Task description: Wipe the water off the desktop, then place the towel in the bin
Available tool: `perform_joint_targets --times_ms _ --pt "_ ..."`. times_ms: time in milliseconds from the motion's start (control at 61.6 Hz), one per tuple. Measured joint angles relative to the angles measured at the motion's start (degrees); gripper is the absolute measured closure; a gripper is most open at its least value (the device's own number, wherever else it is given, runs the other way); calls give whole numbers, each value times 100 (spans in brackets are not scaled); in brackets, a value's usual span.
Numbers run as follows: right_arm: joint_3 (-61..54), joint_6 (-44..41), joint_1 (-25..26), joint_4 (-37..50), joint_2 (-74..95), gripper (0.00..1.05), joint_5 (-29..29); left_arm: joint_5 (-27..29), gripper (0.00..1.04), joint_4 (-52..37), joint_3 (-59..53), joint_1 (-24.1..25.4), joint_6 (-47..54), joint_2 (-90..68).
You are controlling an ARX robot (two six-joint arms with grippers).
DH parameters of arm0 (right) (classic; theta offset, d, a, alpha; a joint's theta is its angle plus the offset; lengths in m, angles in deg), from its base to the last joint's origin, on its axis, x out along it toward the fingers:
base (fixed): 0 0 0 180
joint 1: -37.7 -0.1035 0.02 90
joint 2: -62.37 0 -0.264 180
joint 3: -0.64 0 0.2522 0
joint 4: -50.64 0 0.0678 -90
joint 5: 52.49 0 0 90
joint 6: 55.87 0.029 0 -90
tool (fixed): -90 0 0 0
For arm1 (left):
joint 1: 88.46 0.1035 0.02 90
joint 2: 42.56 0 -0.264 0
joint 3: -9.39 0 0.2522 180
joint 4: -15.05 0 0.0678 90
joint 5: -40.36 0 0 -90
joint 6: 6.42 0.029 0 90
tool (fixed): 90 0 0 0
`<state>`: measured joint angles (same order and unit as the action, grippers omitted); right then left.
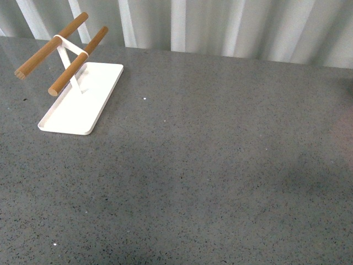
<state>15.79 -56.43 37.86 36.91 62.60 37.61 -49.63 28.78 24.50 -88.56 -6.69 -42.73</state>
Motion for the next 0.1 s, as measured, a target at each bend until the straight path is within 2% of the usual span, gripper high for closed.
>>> perform_joint_targets --times_ms 97 --pt "0 0 0 0 0 7 0 2 7 0 0 0 0 0"
